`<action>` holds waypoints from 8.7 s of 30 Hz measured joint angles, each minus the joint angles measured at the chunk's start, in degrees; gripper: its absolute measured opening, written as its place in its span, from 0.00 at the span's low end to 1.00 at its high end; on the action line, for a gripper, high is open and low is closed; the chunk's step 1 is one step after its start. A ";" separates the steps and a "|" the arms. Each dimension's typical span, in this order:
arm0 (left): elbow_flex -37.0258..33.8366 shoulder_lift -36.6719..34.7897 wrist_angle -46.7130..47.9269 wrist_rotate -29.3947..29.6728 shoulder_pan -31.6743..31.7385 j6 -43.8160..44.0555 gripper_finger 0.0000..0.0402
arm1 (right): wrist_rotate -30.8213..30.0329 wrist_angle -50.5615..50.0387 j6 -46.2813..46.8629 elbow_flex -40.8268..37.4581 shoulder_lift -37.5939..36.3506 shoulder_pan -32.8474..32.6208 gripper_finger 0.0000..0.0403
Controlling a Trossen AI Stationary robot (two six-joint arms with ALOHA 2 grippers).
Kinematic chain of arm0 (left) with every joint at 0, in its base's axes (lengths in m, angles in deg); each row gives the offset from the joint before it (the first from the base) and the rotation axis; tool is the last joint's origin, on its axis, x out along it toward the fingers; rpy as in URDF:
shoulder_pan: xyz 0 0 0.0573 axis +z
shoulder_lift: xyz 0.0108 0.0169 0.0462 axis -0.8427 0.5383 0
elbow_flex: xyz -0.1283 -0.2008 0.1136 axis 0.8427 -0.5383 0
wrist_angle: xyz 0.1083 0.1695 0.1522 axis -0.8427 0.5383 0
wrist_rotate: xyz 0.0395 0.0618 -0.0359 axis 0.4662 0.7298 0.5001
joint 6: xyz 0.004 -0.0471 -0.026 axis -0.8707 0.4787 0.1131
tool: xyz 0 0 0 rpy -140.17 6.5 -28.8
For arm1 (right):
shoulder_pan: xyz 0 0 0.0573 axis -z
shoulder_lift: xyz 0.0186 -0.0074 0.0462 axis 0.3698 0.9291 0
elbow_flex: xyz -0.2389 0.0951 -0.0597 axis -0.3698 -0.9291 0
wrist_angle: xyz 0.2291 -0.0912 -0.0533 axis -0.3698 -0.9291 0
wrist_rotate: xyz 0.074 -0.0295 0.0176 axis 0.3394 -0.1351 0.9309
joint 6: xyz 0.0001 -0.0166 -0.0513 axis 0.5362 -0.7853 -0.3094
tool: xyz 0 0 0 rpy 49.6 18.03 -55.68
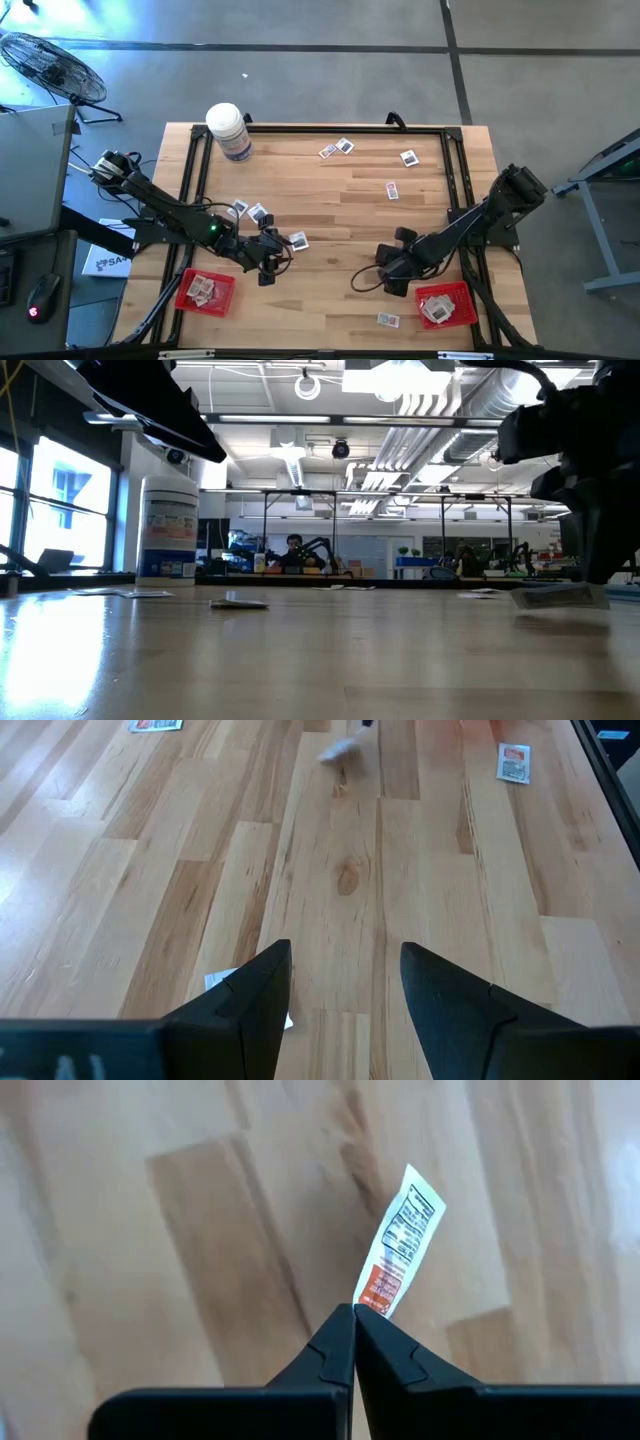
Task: Pick & Place First Aid Supplies
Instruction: Put the ointment pack into the left red bin
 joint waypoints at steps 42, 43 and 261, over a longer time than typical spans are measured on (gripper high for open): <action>4.71 27.81 -45.12 -5.68 0.48 -20.79 0.46 | 1.28 37.92 -17.50 -2.11 2.25 -0.44 0.00; 5.55 28.51 -44.71 -5.91 0.52 -20.86 0.46 | 1.31 38.24 -17.88 -2.11 2.25 -0.44 0.00; 16.68 30.51 -1.72 22.11 -7.06 22.39 0.30 | -7.95 35.44 -25.51 3.62 12.67 1.08 0.20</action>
